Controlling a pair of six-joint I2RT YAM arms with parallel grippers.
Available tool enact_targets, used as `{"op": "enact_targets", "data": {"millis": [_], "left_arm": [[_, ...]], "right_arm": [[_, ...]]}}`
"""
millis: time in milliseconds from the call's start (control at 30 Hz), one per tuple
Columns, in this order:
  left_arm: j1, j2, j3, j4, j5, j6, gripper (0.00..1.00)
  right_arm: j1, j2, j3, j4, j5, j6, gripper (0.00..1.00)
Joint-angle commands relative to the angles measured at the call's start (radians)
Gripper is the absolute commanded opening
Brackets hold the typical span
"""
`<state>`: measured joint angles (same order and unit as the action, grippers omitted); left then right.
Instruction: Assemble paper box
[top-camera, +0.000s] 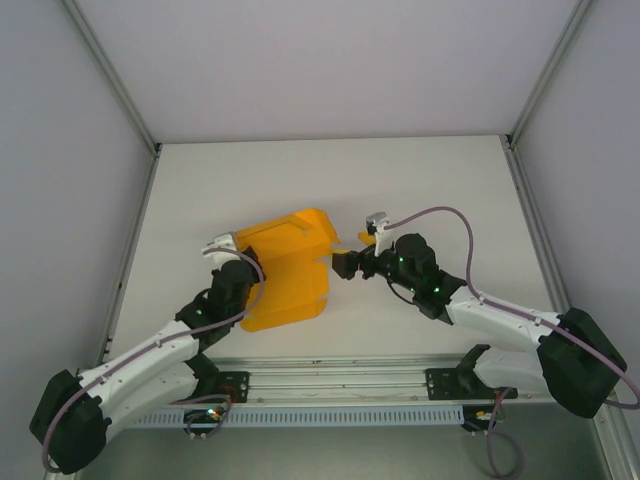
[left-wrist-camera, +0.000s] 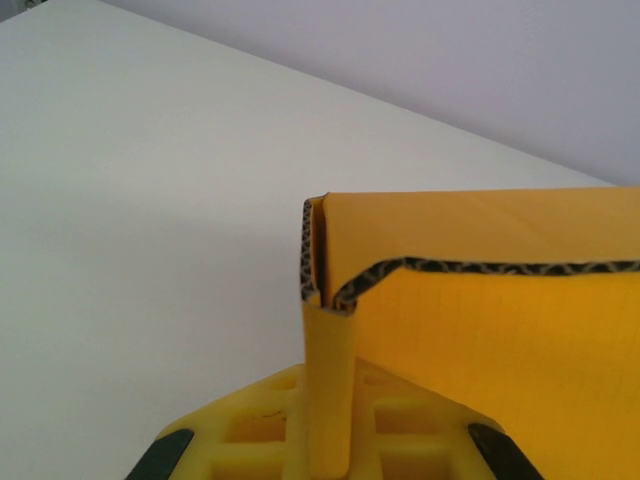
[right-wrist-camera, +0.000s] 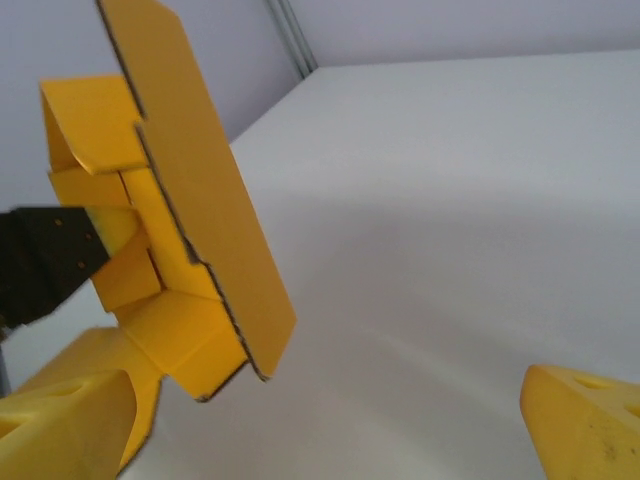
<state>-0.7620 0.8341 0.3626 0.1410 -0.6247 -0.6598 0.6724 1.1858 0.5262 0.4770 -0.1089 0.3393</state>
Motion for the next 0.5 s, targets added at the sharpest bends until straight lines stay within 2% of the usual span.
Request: {"op": "enact_targets", "data": {"millis": [0, 100, 233, 467], "left_arm": [[0.01, 0.015, 0.055, -0.03, 0.017, -0.031, 0.0], [0.011, 0.028, 0.06, -0.022, 0.029, -0.027, 0.0], [0.011, 0.043, 0.069, -0.017, 0.047, -0.02, 0.0], [0.01, 0.049, 0.073, -0.009, 0.083, -0.003, 0.0]], "right_arm": [[0.004, 0.01, 0.008, -0.08, 0.042, -0.094, 1.0], [0.005, 0.011, 0.018, -0.143, 0.048, -0.131, 1.0], [0.004, 0.033, 0.019, -0.089, 0.079, -0.155, 1.0], [0.004, 0.145, 0.145, -0.073, 0.086, -0.204, 1.0]]}}
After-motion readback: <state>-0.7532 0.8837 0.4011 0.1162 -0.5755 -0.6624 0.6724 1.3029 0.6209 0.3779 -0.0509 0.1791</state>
